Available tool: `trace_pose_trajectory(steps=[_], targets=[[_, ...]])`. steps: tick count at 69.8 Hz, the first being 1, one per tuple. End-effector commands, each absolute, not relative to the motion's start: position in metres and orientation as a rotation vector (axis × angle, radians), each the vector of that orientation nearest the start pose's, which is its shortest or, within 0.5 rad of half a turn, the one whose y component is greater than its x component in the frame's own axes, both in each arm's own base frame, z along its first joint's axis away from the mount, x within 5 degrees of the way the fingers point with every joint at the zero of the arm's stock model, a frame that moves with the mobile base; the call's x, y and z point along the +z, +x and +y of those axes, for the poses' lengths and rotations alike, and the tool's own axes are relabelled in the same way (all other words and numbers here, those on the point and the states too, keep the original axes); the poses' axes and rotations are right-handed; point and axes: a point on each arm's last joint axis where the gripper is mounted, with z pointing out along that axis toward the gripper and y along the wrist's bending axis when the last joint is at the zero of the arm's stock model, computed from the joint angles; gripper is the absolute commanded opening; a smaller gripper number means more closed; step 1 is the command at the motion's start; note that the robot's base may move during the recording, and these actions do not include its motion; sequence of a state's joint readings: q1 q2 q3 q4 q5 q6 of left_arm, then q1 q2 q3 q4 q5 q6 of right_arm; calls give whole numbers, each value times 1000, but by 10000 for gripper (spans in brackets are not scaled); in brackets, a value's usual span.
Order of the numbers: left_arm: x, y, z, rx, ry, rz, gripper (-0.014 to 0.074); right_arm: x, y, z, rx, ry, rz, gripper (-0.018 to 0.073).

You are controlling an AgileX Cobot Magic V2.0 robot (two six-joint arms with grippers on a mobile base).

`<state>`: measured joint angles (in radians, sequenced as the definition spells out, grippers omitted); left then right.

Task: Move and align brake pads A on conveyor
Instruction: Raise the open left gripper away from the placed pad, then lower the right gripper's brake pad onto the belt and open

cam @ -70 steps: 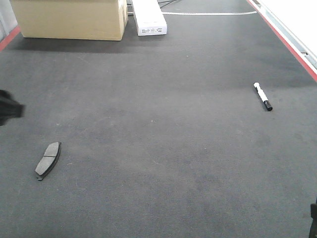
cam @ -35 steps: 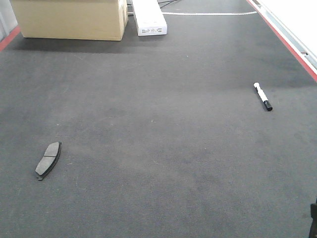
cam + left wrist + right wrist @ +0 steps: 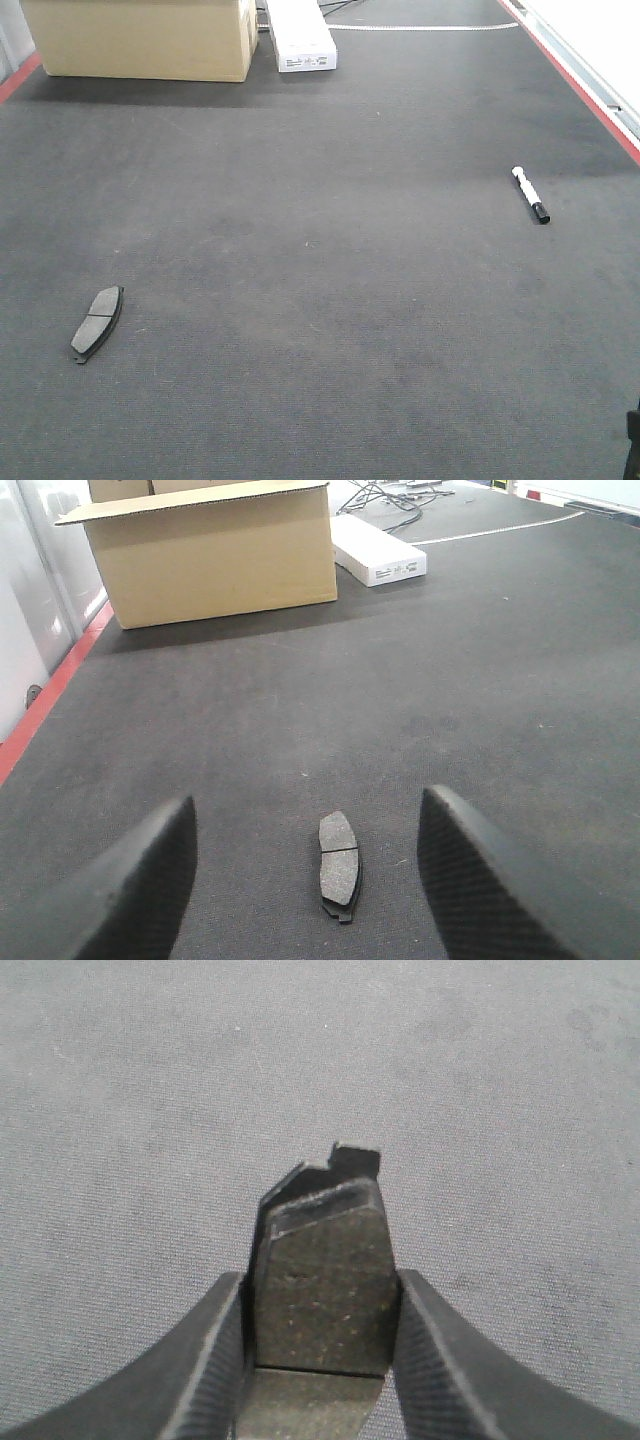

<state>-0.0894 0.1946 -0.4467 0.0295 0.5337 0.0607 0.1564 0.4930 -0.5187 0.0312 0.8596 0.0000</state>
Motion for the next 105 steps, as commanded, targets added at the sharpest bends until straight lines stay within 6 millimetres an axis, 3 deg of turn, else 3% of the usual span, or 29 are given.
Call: trace_pose_trajectory(steps=[1, 76, 85, 105], targets=[[316, 49, -4, -3, 134, 1673, 470, 294, 86, 15, 119, -159, 2206, -2], [316, 49, -4, -3, 134, 1673, 470, 298, 93, 16, 131, -144, 2149, 0], [316, 49, -4, -3, 134, 1673, 470, 307, 115, 19, 123, -145, 2171, 4], [316, 49, -4, -3, 134, 1673, 470, 311, 212, 33, 78, -188, 2391, 8]])
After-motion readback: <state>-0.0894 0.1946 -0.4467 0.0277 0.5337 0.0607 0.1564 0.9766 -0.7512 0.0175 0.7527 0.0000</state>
